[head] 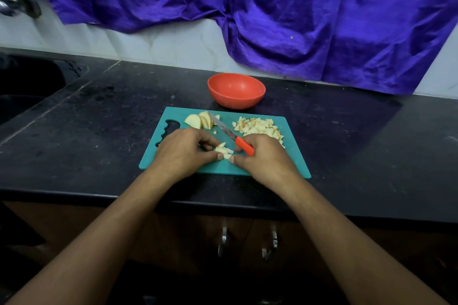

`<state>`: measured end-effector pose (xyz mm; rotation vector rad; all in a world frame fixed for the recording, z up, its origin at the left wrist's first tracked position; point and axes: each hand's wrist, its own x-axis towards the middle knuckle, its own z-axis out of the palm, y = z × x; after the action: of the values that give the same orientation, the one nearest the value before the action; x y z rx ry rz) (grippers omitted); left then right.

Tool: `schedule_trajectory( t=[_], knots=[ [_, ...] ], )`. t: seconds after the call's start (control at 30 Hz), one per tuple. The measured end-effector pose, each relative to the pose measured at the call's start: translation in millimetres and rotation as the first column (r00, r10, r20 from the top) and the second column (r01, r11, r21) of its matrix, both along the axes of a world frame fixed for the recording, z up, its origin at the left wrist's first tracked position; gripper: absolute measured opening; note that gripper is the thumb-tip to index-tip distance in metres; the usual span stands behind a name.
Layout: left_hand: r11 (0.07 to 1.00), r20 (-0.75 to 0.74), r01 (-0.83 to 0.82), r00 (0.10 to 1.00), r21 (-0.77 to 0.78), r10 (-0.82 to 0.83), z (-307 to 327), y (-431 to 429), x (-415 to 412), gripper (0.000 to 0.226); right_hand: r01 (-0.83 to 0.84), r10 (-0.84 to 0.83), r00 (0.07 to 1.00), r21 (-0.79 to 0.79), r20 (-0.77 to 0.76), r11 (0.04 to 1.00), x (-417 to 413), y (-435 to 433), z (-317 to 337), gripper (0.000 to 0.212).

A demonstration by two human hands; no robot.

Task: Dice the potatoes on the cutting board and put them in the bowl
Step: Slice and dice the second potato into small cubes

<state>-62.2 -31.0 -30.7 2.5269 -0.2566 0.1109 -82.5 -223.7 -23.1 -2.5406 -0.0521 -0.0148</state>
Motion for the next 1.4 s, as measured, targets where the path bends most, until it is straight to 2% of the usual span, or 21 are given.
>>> schedule_trajectory(
  t=[0.17, 0.43, 0.67, 0.93, 1.17, 1.3, 1.4],
  knots=[
    [1.000, -0.005, 0.002, 1.000, -0.017, -0.002, 0.1, 0.3, 0.0, 0.030, -0.032, 0.033, 0.999, 0.107, 0.000, 0.994, 13.6, 2.9, -0.1, 0.005],
    [0.999, 0.052, -0.006, 0.999, 0.040, 0.004, -2.3, -3.3, -1.0, 0.038, -0.077, 0.072, 0.996, 0.124, 0.046, 0.989, 23.4, 3.1, -3.6, 0.007],
    [0.998, -0.034, 0.028, 0.999, -0.048, -0.029, -3.3, 6.2, 10.4, 0.022, -0.085, 0.079, 0.995, 0.092, 0.061, 0.992, 21.5, 1.2, -6.7, 0.004],
    [0.998, 0.009, 0.008, 1.000, -0.065, -0.007, -7.6, 3.3, 21.3, 0.012, -0.102, 0.101, 0.995, 0.167, 0.012, 0.981, 18.0, -3.5, -3.9, 0.016],
    [0.998, 0.071, 0.057, 0.996, 0.035, -0.059, -7.4, -0.4, 13.5, 0.021, -0.072, 0.064, 0.997, 0.171, 0.051, 0.983, 18.0, 1.3, -7.5, 0.018],
    [0.992, 0.058, 0.121, 0.991, 0.017, -0.122, -4.0, 3.8, 5.4, 0.025, -0.069, 0.061, 0.997, 0.173, 0.050, 0.982, 17.2, 3.2, -8.3, 0.017],
    [0.997, 0.104, 0.079, 0.991, 0.023, -0.081, -4.8, 0.3, -0.9, 0.036, -0.044, 0.020, 0.996, 0.297, 0.083, 0.954, 12.1, -0.9, -5.0, 0.015]
  ],
)
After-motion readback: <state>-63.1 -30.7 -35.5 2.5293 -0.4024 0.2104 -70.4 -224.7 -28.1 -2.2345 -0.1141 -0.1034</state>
